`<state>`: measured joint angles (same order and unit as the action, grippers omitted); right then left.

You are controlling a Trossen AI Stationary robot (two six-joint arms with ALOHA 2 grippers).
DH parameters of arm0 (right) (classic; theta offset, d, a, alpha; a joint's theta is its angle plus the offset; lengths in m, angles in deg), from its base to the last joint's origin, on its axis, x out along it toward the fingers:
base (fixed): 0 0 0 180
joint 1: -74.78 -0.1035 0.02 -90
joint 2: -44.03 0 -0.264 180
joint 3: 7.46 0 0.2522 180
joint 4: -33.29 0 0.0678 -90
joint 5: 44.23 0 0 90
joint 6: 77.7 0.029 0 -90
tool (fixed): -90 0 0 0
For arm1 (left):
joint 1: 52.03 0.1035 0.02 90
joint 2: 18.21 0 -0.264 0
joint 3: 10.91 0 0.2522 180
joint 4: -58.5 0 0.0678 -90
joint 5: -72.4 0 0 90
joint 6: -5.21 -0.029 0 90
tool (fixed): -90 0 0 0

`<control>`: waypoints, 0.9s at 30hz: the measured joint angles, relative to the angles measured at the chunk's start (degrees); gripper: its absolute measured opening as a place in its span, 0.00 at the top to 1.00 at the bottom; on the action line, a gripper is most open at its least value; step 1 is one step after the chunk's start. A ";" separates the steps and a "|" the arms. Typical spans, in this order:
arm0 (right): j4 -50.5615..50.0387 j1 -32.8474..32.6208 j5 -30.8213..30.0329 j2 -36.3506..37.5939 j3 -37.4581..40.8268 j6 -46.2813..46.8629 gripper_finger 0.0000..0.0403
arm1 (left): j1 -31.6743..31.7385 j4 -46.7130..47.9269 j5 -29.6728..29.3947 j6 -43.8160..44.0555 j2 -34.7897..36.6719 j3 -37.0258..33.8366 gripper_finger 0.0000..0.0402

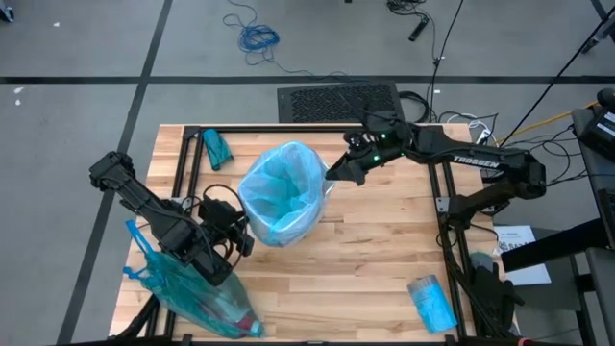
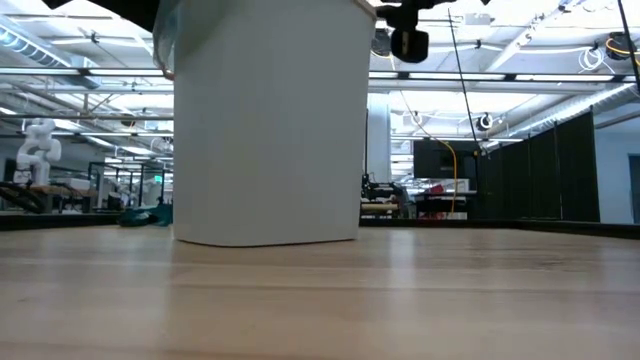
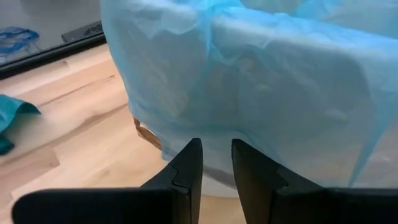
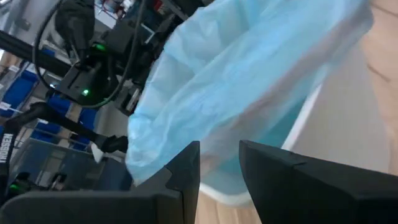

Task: Place trash/remove bag and relplace
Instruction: Insert the new blue trash bag into the white trash bin

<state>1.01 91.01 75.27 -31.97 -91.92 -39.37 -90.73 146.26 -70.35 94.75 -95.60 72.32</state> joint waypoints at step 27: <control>7.05 -1.52 -1.12 -3.42 0.00 3.11 0.90 | 0.00 0.61 0.35 -6.36 -0.02 0.00 0.79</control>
<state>8.06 89.50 74.15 -35.39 -91.92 -36.25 -90.73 146.87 -70.00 88.39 -95.62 72.32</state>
